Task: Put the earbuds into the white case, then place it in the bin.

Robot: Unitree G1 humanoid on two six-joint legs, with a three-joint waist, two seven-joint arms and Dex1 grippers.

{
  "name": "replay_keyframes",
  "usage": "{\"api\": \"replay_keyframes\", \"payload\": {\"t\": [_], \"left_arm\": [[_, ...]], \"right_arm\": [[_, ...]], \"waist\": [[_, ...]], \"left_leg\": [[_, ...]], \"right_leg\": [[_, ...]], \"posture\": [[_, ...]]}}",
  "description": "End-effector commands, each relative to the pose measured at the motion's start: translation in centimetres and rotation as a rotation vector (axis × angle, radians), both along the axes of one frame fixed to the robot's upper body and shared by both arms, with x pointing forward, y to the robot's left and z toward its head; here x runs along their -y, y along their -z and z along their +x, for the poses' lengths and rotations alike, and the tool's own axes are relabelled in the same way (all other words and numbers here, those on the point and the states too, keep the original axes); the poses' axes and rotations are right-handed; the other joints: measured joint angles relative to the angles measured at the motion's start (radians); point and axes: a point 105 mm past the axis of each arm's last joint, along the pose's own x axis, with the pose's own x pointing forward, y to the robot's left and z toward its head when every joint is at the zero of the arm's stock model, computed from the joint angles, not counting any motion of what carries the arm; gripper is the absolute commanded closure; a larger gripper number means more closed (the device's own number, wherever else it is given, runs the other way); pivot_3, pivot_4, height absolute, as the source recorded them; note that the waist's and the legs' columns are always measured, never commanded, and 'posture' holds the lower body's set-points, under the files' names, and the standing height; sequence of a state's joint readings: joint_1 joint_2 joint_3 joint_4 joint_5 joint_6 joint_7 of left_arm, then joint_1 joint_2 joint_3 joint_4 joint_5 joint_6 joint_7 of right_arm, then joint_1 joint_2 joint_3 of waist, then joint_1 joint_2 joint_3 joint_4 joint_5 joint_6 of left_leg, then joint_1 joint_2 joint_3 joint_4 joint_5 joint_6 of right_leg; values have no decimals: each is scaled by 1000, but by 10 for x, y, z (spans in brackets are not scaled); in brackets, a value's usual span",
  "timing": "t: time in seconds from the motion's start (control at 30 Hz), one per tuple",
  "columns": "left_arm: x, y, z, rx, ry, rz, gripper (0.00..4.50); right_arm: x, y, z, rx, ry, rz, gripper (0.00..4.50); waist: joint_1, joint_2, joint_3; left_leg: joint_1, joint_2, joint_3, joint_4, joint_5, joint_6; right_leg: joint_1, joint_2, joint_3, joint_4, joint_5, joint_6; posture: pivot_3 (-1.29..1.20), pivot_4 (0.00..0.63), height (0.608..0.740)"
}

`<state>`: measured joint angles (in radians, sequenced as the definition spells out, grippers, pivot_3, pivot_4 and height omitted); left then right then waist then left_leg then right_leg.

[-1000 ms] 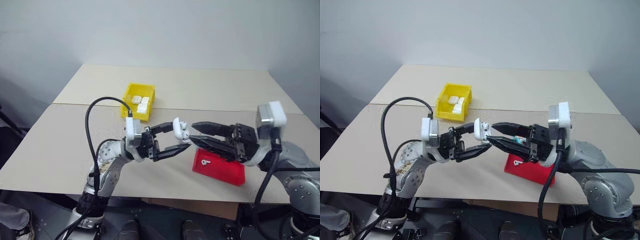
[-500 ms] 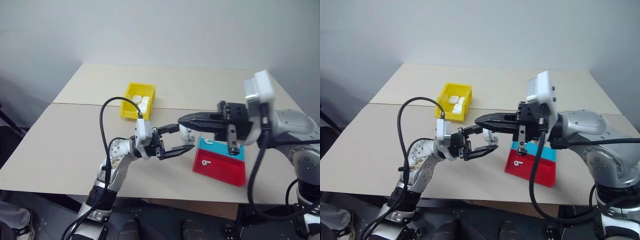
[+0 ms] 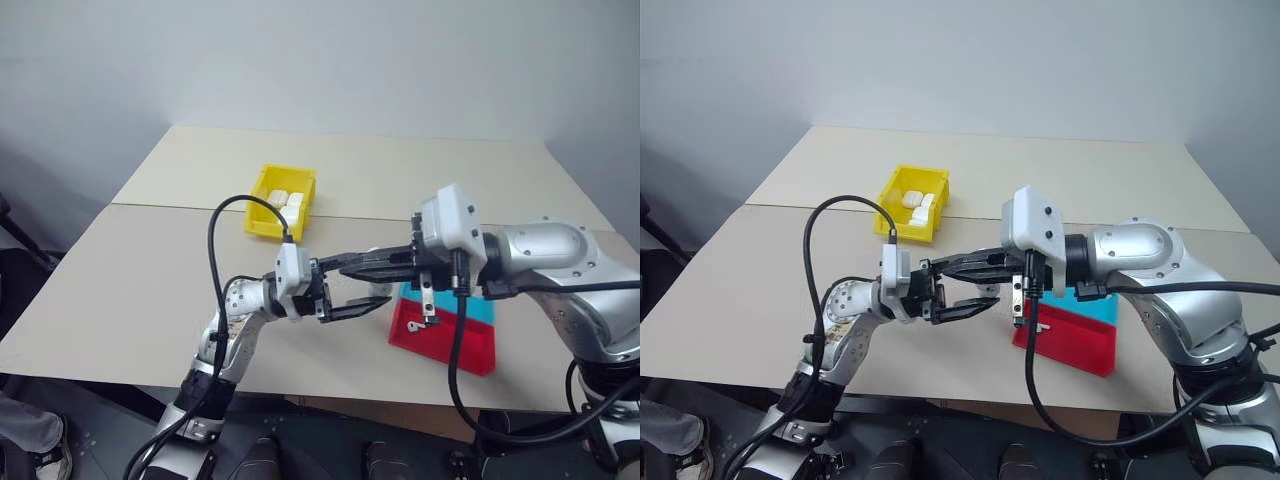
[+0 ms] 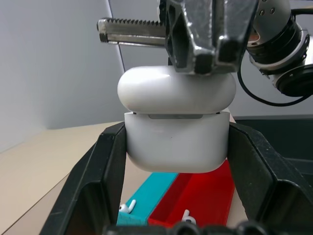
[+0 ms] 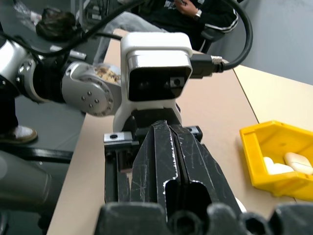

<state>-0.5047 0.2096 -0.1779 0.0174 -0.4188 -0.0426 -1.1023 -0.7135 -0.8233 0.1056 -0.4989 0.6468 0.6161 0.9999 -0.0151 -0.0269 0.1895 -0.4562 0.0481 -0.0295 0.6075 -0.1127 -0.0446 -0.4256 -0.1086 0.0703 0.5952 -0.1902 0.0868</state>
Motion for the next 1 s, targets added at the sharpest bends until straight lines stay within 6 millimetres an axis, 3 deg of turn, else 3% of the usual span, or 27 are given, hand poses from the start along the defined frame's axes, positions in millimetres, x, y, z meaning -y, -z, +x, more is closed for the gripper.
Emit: {"api": "replay_keyframes", "payload": {"t": [0.03,0.23,0.4,0.53,0.63,0.7,0.8,0.9,1.0], "left_arm": [[-2,-20,-7,62,17,-61,1730],[-4,-21,-6,64,9,-65,1730],[-8,-22,-2,65,-16,-72,1730],[-15,-34,17,76,-160,-100,1730],[-22,-49,60,3,-428,-100,1730],[-31,-65,86,3,-583,-175,1730],[-44,-74,128,-34,-831,-190,1730],[-59,-75,166,-79,-1061,-182,1730],[-66,-68,183,-101,-1169,-138,1730]], "right_arm": [[14,0,5,24,42,-35,4468],[25,-9,2,47,51,-2,4468],[35,-60,-10,109,7,278,4468],[52,-68,-3,118,117,355,4468],[62,-55,7,63,222,351,4468],[63,-48,7,44,248,349,4468],[60,-39,4,26,258,352,4468],[57,-29,8,-1,290,338,4468],[56,-22,11,-11,314,318,4468]], "waist": [[1,0,0],[2,0,0],[0,0,0],[2,0,0],[10,0,0],[15,0,0],[15,0,0],[13,0,0],[10,0,0]], "left_leg": [[0,0,0,0,0,0],[0,0,0,0,0,0],[0,0,0,1,1,2],[0,0,0,1,3,4],[0,0,-1,1,3,4],[0,0,-1,3,3,4],[0,-1,-1,4,3,4],[0,-1,-1,3,2,4],[0,-1,-1,1,2,4]], "right_leg": [[0,0,0,0,0,0],[0,0,0,0,0,0],[1,0,0,0,1,1],[1,0,0,0,1,1],[2,0,0,0,1,1],[2,0,0,0,2,2],[3,0,0,0,3,3],[2,0,0,0,3,4],[1,0,0,-1,3,4]], "posture": [[0,150,740],[0,150,740],[0,150,740],[0,150,740],[0,150,740],[0,150,740],[0,150,740],[0,150,740],[0,150,740]]}}
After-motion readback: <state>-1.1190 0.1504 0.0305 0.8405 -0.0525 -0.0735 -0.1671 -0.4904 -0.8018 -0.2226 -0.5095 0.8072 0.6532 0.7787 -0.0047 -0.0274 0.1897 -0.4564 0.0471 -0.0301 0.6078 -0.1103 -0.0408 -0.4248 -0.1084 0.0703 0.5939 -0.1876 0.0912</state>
